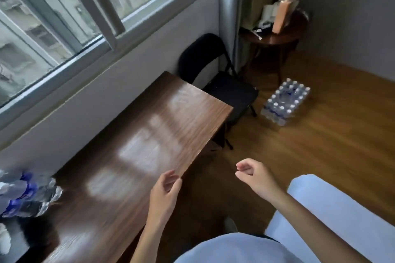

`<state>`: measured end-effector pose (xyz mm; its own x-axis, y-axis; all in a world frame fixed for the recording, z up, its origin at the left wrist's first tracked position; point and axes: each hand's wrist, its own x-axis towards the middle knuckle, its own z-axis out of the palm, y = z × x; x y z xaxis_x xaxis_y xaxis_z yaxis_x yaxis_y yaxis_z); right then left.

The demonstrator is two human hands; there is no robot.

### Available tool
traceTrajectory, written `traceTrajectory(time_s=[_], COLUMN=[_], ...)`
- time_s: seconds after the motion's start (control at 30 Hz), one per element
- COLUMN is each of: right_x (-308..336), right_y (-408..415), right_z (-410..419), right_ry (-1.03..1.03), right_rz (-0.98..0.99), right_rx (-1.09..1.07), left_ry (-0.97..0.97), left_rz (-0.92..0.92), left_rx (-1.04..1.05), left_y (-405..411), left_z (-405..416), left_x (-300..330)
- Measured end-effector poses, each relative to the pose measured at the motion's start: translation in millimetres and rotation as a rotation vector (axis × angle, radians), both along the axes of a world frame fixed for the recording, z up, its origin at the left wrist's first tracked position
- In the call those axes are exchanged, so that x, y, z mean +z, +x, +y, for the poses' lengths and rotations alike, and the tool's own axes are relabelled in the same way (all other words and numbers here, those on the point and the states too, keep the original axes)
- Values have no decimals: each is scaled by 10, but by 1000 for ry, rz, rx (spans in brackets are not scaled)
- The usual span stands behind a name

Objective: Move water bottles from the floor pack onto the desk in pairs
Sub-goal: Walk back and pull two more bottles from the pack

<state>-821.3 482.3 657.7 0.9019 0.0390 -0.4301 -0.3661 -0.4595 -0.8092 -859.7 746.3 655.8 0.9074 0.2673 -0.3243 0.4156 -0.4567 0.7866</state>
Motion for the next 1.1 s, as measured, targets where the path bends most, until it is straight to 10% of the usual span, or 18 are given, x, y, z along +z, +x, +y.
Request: traceTrajectory(time_s=[1.1], right_x=[-672], right_y=[1941], right_z=[-2721], right_ry=[-28], right_rz=[198], right_rx=[-948], left_ry=[-36], left_rz=[286], left_rx=[-797], left_y=[4281], left_z=[-2939], left_x=[-836])
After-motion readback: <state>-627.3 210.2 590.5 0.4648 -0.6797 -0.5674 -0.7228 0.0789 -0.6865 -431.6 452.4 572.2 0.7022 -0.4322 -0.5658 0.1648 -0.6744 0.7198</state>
